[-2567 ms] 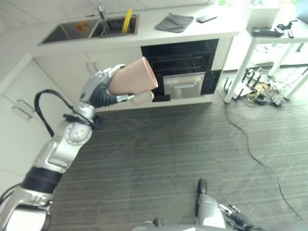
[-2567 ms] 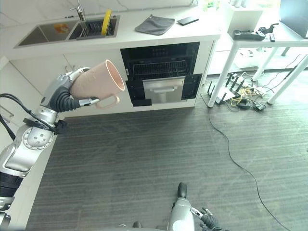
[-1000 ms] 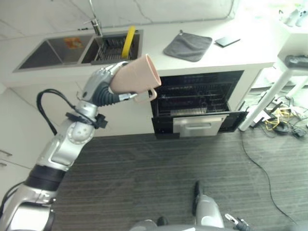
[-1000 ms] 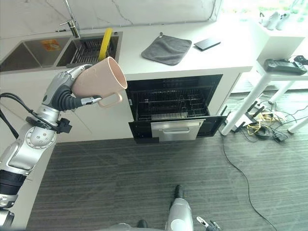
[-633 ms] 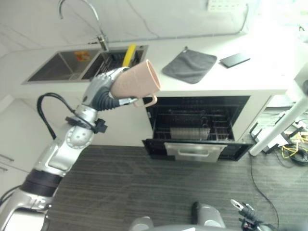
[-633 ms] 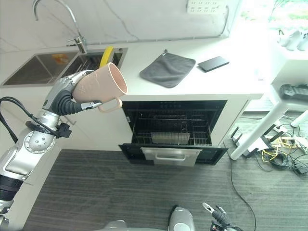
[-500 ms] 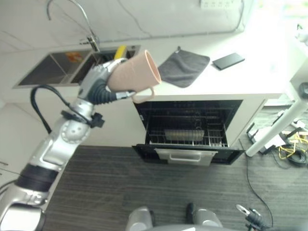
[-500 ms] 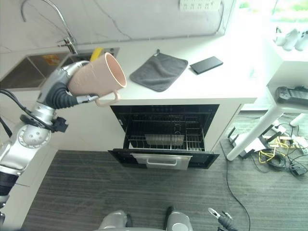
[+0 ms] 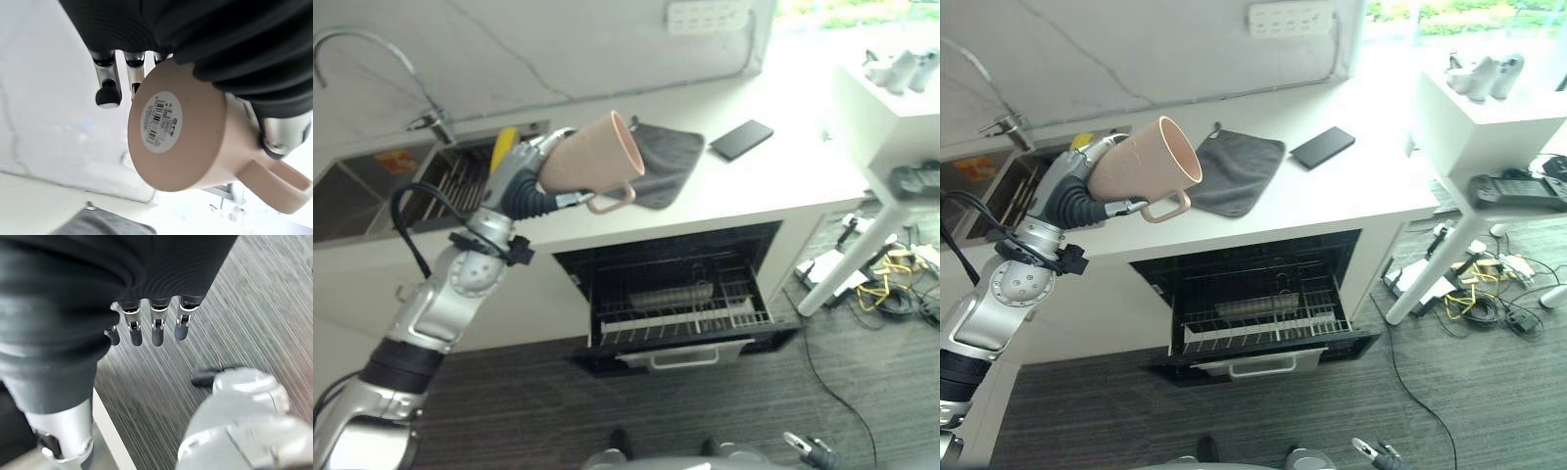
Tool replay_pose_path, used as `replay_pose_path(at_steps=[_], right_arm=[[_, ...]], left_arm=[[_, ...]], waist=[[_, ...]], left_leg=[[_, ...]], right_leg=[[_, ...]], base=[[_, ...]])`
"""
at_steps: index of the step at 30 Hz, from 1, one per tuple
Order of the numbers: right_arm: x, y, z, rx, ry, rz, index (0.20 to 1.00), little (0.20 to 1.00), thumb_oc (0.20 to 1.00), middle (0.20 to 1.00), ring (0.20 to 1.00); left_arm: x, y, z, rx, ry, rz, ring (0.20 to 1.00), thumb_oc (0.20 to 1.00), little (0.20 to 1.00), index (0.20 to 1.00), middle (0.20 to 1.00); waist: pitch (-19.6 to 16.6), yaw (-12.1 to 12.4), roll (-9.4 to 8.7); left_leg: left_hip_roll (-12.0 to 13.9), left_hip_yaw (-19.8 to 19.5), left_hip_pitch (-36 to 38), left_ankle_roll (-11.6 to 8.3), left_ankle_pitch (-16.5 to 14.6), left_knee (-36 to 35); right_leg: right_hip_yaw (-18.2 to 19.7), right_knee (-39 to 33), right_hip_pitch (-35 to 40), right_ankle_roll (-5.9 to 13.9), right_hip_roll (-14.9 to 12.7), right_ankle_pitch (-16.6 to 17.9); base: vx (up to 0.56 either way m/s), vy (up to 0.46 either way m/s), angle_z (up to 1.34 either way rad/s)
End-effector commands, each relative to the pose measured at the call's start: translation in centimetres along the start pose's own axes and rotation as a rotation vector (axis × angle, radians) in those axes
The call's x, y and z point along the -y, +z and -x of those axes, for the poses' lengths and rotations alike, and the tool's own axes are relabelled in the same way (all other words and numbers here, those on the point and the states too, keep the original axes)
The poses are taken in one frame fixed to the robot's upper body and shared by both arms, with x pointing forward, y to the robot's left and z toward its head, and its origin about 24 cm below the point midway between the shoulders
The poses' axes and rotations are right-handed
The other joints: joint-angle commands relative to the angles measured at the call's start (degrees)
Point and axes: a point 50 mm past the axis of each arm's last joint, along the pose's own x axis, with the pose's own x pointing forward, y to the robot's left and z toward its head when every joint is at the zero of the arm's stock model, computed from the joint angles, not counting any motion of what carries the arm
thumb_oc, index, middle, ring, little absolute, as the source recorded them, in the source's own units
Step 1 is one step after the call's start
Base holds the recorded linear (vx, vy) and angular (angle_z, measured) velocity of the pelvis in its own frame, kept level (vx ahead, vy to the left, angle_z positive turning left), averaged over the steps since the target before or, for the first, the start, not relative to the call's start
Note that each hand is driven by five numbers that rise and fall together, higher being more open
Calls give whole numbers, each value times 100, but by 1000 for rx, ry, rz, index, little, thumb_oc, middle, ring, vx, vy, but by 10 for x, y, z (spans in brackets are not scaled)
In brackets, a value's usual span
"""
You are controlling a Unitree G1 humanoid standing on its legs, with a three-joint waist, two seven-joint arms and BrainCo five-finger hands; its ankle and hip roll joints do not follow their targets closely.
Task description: Place the dishes in the dishwasher.
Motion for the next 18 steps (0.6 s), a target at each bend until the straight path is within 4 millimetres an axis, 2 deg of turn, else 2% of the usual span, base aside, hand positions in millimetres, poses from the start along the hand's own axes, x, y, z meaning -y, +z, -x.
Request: replay_pose_path(at_steps=[1,5,8,11,12,15,18], right_arm=[[17,8,3,30,-66,3,1000,1000,1000,1000,1000],[16,11,2,59,-70,-83,1000,1000,1000,1000,1000],[16,21,2,128,-98,-220,1000,1000,1000,1000,1000],[22,34,4,220,-139,-278,1000,1000,1000,1000,1000],[25,47,7,302,-150,-293,1000,1000,1000,1000,1000],[23,65,11,399,-124,-313,1000,1000,1000,1000,1000],[16,92,21,556,-18,-286,1000,1000,1000,1000,1000]], left_arm=[[-33,15,-15,83,176,-42,200,200,200,200,200],[-32,16,-14,78,172,-24,200,200,200,200,200],[-29,17,-13,72,179,8,200,200,200,200,200],[-26,15,-11,58,188,89,200,200,200,200,200],[-22,13,-9,37,193,157,200,200,200,200,200],[-16,11,-5,15,222,292,200,200,200,200,200],[-5,7,1,-18,258,454,200,200,200,200,200]], waist=[[-23,50,-19],[-33,73,-19],[-49,62,-39],[-74,32,-73],[-81,1,-104],[-89,-52,-146],[-107,-161,-228]], left_leg=[[409,139,-57,-266,-1039,694],[434,257,-85,-254,-1040,763],[435,321,-96,-234,-1056,800],[431,400,-70,-210,-1085,820],[423,442,-50,-191,-1124,860],[410,498,-10,-162,-1179,905],[393,581,72,-108,-1255,935]], right_leg=[[-54,-167,-228,595,-514,335],[-164,-148,-188,576,-525,303],[-213,-146,-177,575,-529,300],[-254,-144,-165,575,-536,305],[-252,-135,-153,571,-536,298],[-224,-128,-135,568,-538,297],[-173,-101,-131,576,-544,300]], base=[[26,13,17],[10,12,-2],[-5,6,-10],[-22,1,-7],[-26,2,-11],[-16,-3,-14],[-14,-35,-22]])
